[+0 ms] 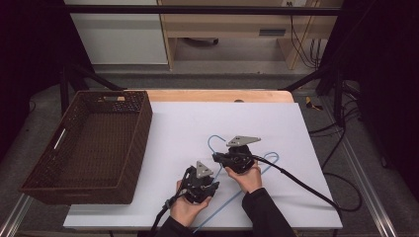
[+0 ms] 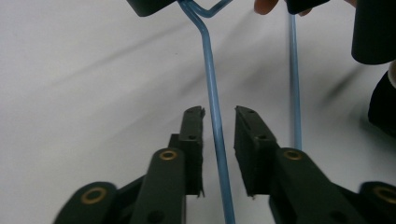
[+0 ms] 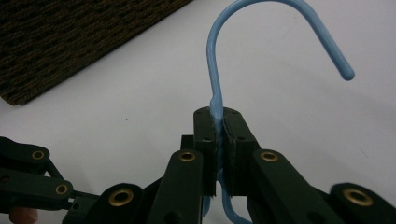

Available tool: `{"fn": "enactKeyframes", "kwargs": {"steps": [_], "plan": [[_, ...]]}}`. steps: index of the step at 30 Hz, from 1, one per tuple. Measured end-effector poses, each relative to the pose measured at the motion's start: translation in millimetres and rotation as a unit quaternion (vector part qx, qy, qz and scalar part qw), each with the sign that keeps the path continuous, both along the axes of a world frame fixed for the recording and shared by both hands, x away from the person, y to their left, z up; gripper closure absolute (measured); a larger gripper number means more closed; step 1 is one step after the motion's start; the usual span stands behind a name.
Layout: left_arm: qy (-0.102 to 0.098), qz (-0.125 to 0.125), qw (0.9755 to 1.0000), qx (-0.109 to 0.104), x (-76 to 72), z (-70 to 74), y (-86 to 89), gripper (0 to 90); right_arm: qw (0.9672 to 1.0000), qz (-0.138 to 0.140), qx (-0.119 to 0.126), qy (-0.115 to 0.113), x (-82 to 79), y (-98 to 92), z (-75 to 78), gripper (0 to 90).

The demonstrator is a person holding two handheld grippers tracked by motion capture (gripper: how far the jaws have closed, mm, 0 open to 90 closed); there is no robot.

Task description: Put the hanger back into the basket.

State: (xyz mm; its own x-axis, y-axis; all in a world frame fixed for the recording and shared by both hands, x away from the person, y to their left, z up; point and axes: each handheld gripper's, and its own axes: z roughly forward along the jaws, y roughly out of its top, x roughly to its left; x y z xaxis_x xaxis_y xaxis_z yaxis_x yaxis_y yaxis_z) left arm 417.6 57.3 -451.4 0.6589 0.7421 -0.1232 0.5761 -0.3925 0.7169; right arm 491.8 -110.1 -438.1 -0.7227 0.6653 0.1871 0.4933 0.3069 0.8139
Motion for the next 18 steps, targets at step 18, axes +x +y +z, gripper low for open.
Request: {"fn": "enactKeyframes", "kwargs": {"steps": [18], "plan": [[0.009, 0.029, 0.9993, -0.02, -0.2, 0.4, 1.1, 86.9, 1.0, -0.008, 0.0, 0.0, -2.9, -1.2, 3.1, 85.2]]}}
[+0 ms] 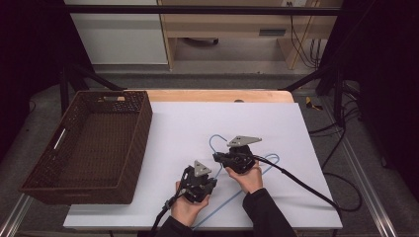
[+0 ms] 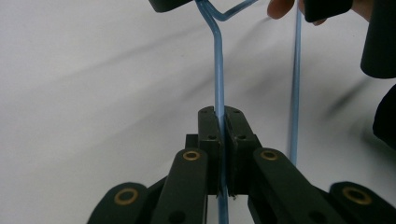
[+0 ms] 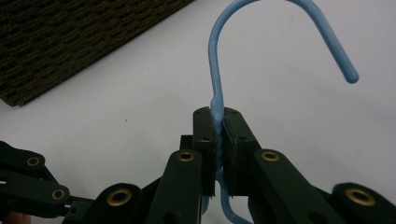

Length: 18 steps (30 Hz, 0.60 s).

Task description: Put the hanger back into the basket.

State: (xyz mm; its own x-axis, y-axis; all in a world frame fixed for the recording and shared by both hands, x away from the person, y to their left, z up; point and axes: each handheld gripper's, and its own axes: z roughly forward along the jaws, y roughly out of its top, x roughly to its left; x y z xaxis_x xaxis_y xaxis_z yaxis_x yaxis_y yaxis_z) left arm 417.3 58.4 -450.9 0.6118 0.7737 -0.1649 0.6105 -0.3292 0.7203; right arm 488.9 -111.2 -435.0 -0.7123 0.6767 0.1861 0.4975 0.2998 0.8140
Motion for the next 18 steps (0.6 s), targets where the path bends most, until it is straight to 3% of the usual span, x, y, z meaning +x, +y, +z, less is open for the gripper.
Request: {"fn": "enactKeyframes", "kwargs": {"steps": [11, 16, 18], "plan": [[-0.004, 0.002, 0.9999, -0.014, -1.9, 2.7, 1.7, 87.1, 0.9998, 0.003, -0.001, -0.018, -11.5, -11.3, 14.0, 74.9], [-0.009, 0.0, 0.9998, -0.019, -2.3, 6.6, 4.0, 87.1, 0.9991, -0.001, 0.017, -0.04, -23.8, -29.0, 26.9, 67.7], [-0.017, -0.002, 0.9996, -0.023, -3.8, 10.3, 4.2, 87.2, 0.9981, -0.018, 0.016, -0.056, -29.1, -44.3, 31.1, 64.6]]}}
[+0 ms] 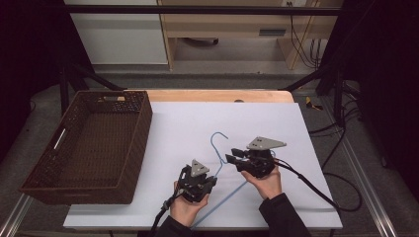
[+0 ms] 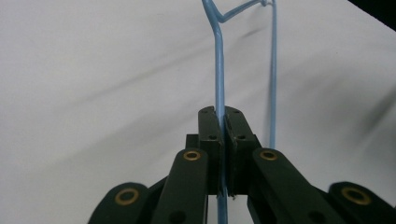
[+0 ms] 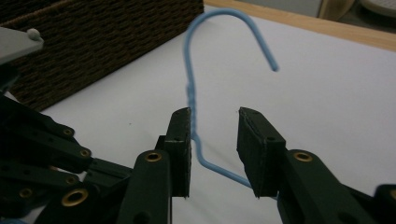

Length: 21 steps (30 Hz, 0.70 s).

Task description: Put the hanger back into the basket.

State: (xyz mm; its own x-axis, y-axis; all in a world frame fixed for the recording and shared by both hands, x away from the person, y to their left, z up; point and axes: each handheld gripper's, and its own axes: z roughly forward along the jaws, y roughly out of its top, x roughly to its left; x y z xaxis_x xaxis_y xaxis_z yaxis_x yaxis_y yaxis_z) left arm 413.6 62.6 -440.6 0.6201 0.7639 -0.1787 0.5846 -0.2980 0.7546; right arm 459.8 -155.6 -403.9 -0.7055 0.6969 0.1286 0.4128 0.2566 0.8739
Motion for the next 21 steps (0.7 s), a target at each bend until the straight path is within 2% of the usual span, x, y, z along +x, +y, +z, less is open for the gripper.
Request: {"fn": "enactKeyframes", "kwargs": {"steps": [1, 3, 4, 8, 12, 18, 21], "plan": [[0.0, 0.0, 1.0, 0.0, 0.0, 0.0, 0.0, 87.2, 1.0, 0.0, 0.0, 0.0, 0.0, 0.0, 0.0, 64.6], [-0.009, -0.001, 1.0, -0.001, -2.3, 5.4, 0.1, 87.3, 0.9999, -0.009, 0.008, -0.005, -2.7, -11.1, 0.9, 62.7], [-0.014, 0.0, 0.9999, -0.002, -2.9, 7.3, 0.5, 87.2, 0.9998, -0.016, 0.007, -0.01, -6.2, -22.3, 2.2, 60.0], [-0.026, 0.0, 0.9996, -0.009, -4.9, 16.8, 5.6, 87.3, 0.9992, -0.029, 0.01, -0.025, -14.3, -43.7, 4.0, 56.3], [-0.04, 0.001, 0.9992, -0.009, -6.0, 27.8, 9.9, 87.3, 0.9986, -0.043, 0.014, -0.028, -21.1, -62.2, 3.1, 51.0], [-0.058, 0.005, 0.9983, -0.002, -2.6, 45.3, 17.5, 87.3, 0.9974, -0.061, 0.024, -0.029, -28.0, -80.4, -0.2, 36.1], [-0.063, 0.005, 0.998, -0.002, 0.3, 52.7, 21.9, 87.3, 0.9969, -0.066, 0.02, -0.038, -29.6, -86.0, -1.6, 28.5]]}}
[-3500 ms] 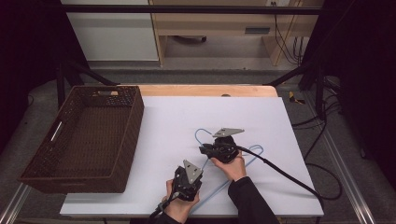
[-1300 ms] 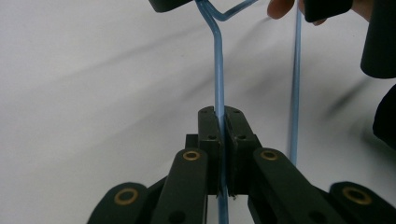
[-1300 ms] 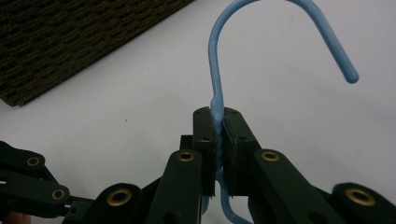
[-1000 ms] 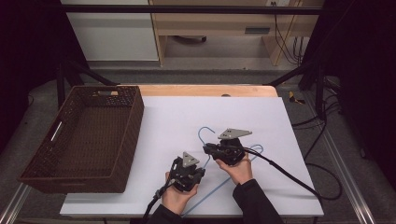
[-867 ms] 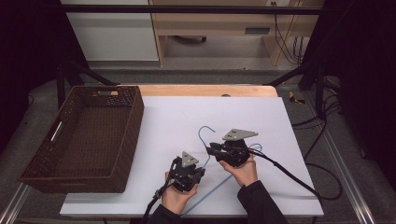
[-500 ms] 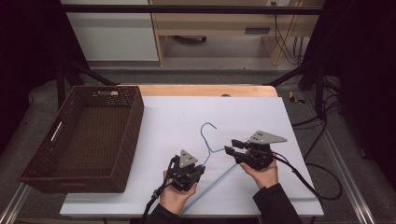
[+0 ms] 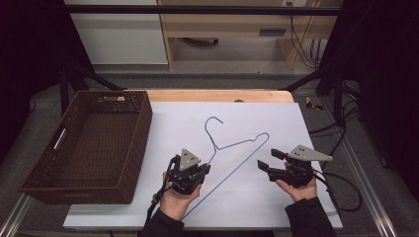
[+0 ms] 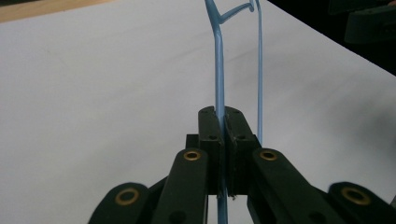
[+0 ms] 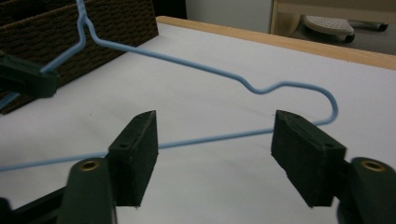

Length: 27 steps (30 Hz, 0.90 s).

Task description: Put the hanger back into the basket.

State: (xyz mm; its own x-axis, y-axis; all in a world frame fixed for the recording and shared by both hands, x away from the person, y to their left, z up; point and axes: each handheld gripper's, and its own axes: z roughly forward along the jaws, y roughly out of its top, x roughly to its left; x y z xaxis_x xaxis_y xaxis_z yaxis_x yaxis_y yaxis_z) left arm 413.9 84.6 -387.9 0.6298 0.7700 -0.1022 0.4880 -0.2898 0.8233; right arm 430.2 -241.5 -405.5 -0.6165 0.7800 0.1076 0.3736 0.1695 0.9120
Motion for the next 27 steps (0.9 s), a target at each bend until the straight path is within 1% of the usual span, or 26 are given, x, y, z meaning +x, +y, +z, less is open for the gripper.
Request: {"fn": "enactKeyframes", "kwargs": {"steps": [2, 7, 9, 11, 13, 14, 15, 16, 18, 19, 20, 21, 22, 24, 25, 27], "plan": [[-0.003, 0.002, 1.0, -0.003, 2.2, 4.7, 3.4, 87.3, 1.0, -0.002, -0.001, -0.004, -0.4, -2.7, -0.8, 25.0], [-0.015, 0.008, 0.9999, -0.002, 6.4, 16.3, 13.1, 87.2, 1.0, 0.0, -0.007, 0.0, -0.8, -7.3, -2.6, 17.5], [-0.014, 0.009, 0.9998, -0.009, 8.6, 20.4, 17.9, 87.2, 1.0, -0.001, -0.006, 0.002, -2.1, -8.7, -3.2, 14.0], [-0.017, 0.011, 0.9997, -0.01, 10.3, 24.9, 22.2, 87.2, 0.9999, -0.001, -0.014, -0.004, -3.2, -9.7, -3.6, 10.9], [-0.021, 0.012, 0.9996, -0.012, 11.5, 30.0, 26.1, 87.3, 0.9998, -0.009, -0.019, -0.005, -4.4, -10.7, -3.6, 5.5], [-0.021, 0.012, 0.9996, -0.012, 11.5, 30.0, 26.1, 87.2, 0.9997, -0.016, -0.019, -0.002, -4.8, -11.1, -3.5, 5.4], [-0.026, 0.012, 0.9995, -0.012, 12.6, 35.2, 30.2, 87.2, 0.9996, -0.017, -0.022, -0.004, -5.0, -12.5, -3.7, 4.7], [-0.026, 0.011, 0.9995, -0.012, 13.4, 38.0, 32.7, 87.2, 0.9995, -0.022, -0.021, -0.003, -5.7, -13.8, -3.9, 4.1], [-0.028, 0.011, 0.9995, -0.013, 14.1, 40.6, 35.1, 87.2, 0.9995, -0.023, -0.022, -0.002, -6.0, -15.3, -4.1, 3.7], [-0.031, 0.011, 0.9993, -0.014, 15.4, 45.5, 39.8, 87.3, 0.9995, -0.025, -0.017, -0.003, -7.3, -17.8, -4.3, 3.3], [-0.031, 0.011, 0.9993, -0.014, 15.4, 45.5, 39.8, 87.2, 0.9995, -0.025, -0.017, -0.003, -7.3, -17.8, -4.3, 3.3], [-0.037, 0.014, 0.9992, -0.013, 16.3, 50.2, 44.3, 87.2, 0.9996, -0.023, -0.013, -0.006, -9.1, -19.9, -4.2, 2.9], [-0.037, 0.015, 0.9991, -0.013, 17.1, 52.5, 46.8, 87.2, 0.9997, -0.022, -0.011, -0.006, -10.2, -20.6, -3.9, 2.8], [-0.039, 0.015, 0.999, -0.014, 17.9, 54.6, 49.1, 87.2, 0.9997, -0.022, -0.01, -0.008, -11.1, -21.5, -3.8, 2.7], [-0.045, 0.019, 0.9988, -0.01, 19.4, 59.2, 54.5, 87.2, 0.9997, -0.022, -0.008, -0.009, -12.2, -22.8, -3.6, 2.4], [-0.048, 0.023, 0.9985, -0.012, 21.1, 63.4, 60.4, 87.2, 0.9997, -0.022, -0.005, -0.009, -13.4, -23.3, -3.5, 2.4]]}}
